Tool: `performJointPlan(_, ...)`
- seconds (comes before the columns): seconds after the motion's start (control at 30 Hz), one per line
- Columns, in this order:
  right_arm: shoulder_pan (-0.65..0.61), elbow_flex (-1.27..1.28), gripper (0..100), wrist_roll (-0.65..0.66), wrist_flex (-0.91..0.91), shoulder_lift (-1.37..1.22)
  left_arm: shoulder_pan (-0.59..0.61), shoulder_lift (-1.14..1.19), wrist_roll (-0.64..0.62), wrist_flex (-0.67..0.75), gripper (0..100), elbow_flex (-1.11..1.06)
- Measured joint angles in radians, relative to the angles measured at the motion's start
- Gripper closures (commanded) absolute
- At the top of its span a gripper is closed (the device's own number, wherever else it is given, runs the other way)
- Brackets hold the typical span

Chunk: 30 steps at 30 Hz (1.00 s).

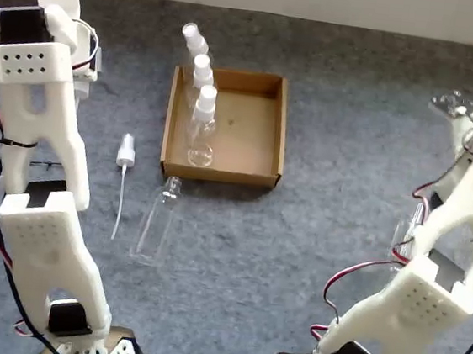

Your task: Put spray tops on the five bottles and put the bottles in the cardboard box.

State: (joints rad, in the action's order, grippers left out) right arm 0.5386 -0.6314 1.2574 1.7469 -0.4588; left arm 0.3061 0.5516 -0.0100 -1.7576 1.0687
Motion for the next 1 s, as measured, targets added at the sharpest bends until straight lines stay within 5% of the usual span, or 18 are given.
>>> performJointPlan(0.13,0.066,0.034,57.0,0.29,0.0,0.0,0.0,0.0,0.0,0.0,91,0.0)
performJointPlan(0.4,0.147,0.242,57.0,0.638,-0.029,0.0,0.0,0.0,0.0,0.0,91,0.0)
performJointPlan(1.0,0.02,0.327,56.8,0.882,-0.158,0.0,0.0,0.0,0.0,0.0,91,0.0)
